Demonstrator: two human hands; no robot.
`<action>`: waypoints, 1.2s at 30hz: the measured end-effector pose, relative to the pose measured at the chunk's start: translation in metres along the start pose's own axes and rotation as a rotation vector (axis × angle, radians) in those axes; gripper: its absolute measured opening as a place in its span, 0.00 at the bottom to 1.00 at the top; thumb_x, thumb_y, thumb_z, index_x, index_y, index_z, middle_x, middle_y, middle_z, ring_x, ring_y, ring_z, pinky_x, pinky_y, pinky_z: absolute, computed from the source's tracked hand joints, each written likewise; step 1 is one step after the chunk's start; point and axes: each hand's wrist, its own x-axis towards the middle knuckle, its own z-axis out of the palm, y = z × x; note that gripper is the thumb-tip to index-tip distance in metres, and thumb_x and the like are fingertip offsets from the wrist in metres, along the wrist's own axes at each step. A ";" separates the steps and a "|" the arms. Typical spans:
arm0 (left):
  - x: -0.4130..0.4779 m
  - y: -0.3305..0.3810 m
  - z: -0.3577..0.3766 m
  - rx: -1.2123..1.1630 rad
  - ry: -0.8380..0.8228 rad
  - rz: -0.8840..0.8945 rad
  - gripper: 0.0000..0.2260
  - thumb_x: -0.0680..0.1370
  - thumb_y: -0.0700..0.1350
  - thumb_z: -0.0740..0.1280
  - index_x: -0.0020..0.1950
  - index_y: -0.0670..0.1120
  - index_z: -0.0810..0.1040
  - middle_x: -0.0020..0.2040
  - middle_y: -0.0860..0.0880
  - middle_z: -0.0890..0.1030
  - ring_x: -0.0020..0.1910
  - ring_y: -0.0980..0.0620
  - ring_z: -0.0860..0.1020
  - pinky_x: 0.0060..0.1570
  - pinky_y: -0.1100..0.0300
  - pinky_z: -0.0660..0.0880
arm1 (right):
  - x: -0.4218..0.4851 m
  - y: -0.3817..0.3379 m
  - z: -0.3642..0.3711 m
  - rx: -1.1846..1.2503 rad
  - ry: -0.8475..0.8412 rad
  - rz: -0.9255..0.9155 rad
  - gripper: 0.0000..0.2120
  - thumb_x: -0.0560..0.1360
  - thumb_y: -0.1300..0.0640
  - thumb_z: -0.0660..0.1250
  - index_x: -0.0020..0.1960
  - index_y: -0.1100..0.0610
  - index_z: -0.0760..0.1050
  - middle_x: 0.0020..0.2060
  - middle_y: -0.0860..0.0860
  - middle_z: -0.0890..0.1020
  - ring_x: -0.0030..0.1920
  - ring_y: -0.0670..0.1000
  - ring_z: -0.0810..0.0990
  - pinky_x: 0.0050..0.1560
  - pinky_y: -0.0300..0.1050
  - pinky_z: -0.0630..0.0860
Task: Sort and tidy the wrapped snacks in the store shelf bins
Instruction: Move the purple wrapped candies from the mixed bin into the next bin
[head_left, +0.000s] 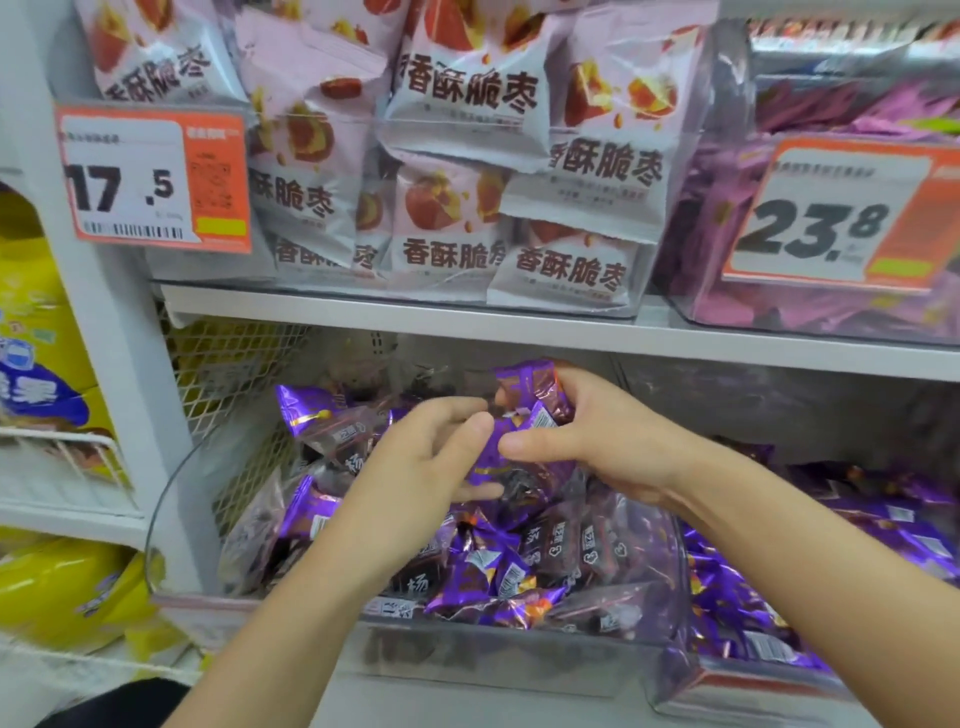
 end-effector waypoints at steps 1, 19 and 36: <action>0.000 0.001 0.002 -0.053 -0.026 -0.011 0.12 0.77 0.49 0.62 0.57 0.47 0.77 0.54 0.48 0.80 0.50 0.55 0.82 0.49 0.53 0.80 | -0.002 0.001 -0.001 0.006 0.031 -0.007 0.14 0.67 0.67 0.73 0.49 0.58 0.75 0.41 0.52 0.79 0.41 0.47 0.77 0.44 0.38 0.75; 0.009 0.010 0.028 -0.413 -0.041 -0.160 0.14 0.81 0.47 0.57 0.55 0.40 0.76 0.47 0.40 0.84 0.41 0.45 0.84 0.42 0.56 0.82 | -0.035 -0.004 -0.007 -0.448 0.263 -0.060 0.14 0.67 0.61 0.71 0.47 0.52 0.69 0.40 0.48 0.79 0.36 0.44 0.74 0.40 0.43 0.74; 0.011 0.004 0.023 -0.272 0.025 -0.122 0.07 0.76 0.43 0.66 0.51 0.41 0.76 0.46 0.40 0.83 0.38 0.49 0.84 0.34 0.61 0.80 | -0.030 0.001 -0.011 -0.402 0.311 -0.011 0.13 0.69 0.52 0.73 0.48 0.52 0.71 0.40 0.51 0.79 0.34 0.45 0.75 0.39 0.45 0.74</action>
